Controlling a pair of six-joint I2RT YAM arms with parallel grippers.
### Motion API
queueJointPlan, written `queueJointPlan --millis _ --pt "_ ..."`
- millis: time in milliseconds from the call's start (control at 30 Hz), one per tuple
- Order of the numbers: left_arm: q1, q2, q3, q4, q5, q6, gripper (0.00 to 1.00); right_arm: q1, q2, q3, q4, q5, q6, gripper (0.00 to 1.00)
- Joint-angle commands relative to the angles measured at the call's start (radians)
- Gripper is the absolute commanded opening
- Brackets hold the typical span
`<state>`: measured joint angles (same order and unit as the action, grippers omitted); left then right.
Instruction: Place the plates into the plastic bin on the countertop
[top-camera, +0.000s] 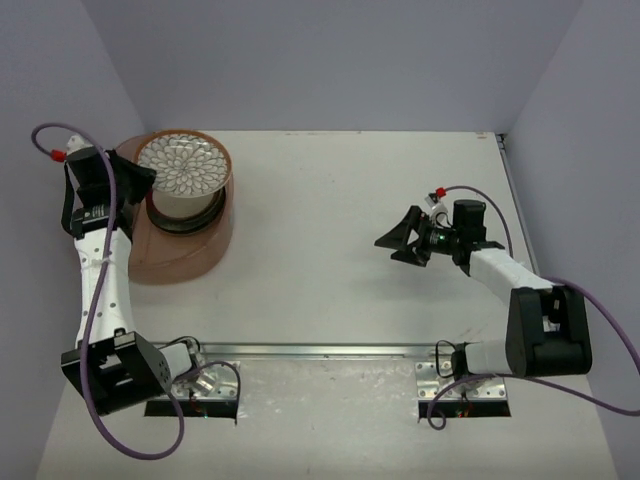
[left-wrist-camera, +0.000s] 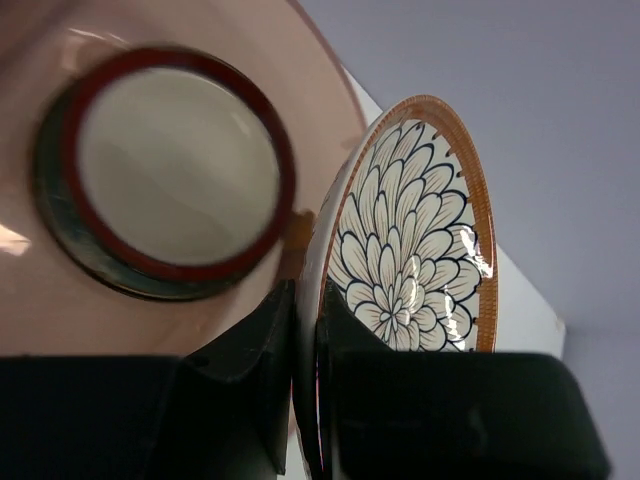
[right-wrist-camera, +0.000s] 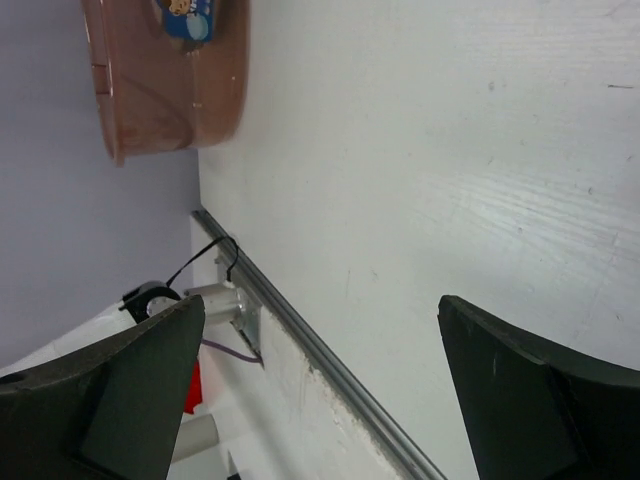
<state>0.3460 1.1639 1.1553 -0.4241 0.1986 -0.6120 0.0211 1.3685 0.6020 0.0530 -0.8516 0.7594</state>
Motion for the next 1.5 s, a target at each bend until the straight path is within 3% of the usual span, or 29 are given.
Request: queueJointPlan --millis 0,100,233,433,500,633,733,833,1033,1133,1467 --pt "0.071 0.031 0.025 0.097 -0.211 -0.159 0.0 0.01 -0.091 -0.037 0.065 -0.019 -0.018 0.99" --pt "0.077 0.108 0.019 0.185 -0.308 -0.204 0.0 0.01 -0.137 -0.083 0.163 -0.058 0.042 0.99" --pt "0.085 0.23 0.039 0.31 -0.262 -0.191 0.0 0.009 -0.159 -0.124 0.258 -0.137 0.106 0.99" --pt "0.1 0.356 0.072 0.345 -0.226 -0.206 0.0 0.009 -0.179 -0.143 0.331 -0.196 0.143 0.99" --pt "0.099 0.362 0.05 0.362 -0.243 -0.219 0.1 0.01 -0.181 -0.146 0.348 -0.202 0.156 0.99" --pt "0.1 0.416 0.069 0.352 -0.239 -0.206 0.11 0.01 -0.188 -0.159 0.377 -0.225 0.176 0.99" --pt "0.1 0.438 0.073 0.313 -0.257 -0.204 0.27 0.009 -0.19 -0.163 0.386 -0.224 0.178 0.99" --pt "0.1 0.465 0.085 0.247 -0.26 -0.206 0.58 0.009 -0.186 -0.165 0.387 -0.222 0.179 0.99" --pt "0.091 0.527 0.118 0.138 -0.277 -0.198 0.8 0.01 -0.186 -0.165 0.387 -0.219 0.176 0.99" --pt "0.08 0.563 0.156 0.064 -0.304 -0.181 1.0 0.01 -0.186 -0.166 0.387 -0.218 0.176 0.99" --pt "0.052 0.657 0.376 -0.075 -0.365 -0.159 1.0 0.008 -0.197 -0.177 0.389 -0.218 0.176 0.99"
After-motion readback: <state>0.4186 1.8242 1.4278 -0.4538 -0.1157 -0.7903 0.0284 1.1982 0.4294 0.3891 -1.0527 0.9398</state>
